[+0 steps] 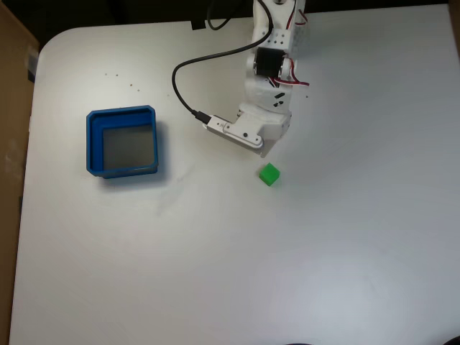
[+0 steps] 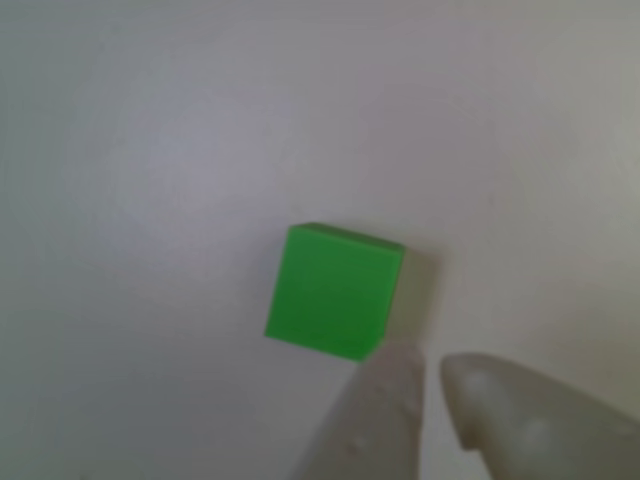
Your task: Pick up green cube and drop it in the blue box
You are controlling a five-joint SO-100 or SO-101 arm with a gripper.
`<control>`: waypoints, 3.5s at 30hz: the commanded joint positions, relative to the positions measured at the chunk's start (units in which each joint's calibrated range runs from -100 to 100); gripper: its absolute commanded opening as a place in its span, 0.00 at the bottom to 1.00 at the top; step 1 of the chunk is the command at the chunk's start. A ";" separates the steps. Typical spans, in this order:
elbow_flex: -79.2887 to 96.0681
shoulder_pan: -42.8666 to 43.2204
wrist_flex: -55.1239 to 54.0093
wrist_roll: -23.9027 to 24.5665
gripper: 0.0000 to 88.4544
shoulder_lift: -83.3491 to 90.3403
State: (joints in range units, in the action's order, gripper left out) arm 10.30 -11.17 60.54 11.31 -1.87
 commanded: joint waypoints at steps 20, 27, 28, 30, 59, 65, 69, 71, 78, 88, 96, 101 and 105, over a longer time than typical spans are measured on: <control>-3.70 3.00 0.23 0.54 0.27 -1.26; -4.15 3.58 0.07 4.44 0.27 -2.43; -4.51 3.58 0.07 4.98 0.27 -2.85; -4.79 3.58 0.07 5.57 0.27 -4.19; -6.23 5.89 -12.38 5.67 0.29 -12.96; -6.14 5.89 -12.38 5.67 0.30 -14.22; -6.50 5.89 -12.38 5.67 0.30 -15.30; -6.50 5.89 -12.54 5.67 0.30 -15.47; -6.50 5.89 -12.63 5.42 0.30 -16.31; -6.41 5.96 -12.63 5.27 0.29 -16.89; -6.41 5.96 -12.63 5.42 0.28 -16.89; -6.50 5.96 -12.63 5.27 0.20 -16.89; -6.41 5.89 -12.63 5.27 0.12 -16.89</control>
State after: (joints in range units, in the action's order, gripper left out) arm 7.16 -5.48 48.99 16.73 -19.35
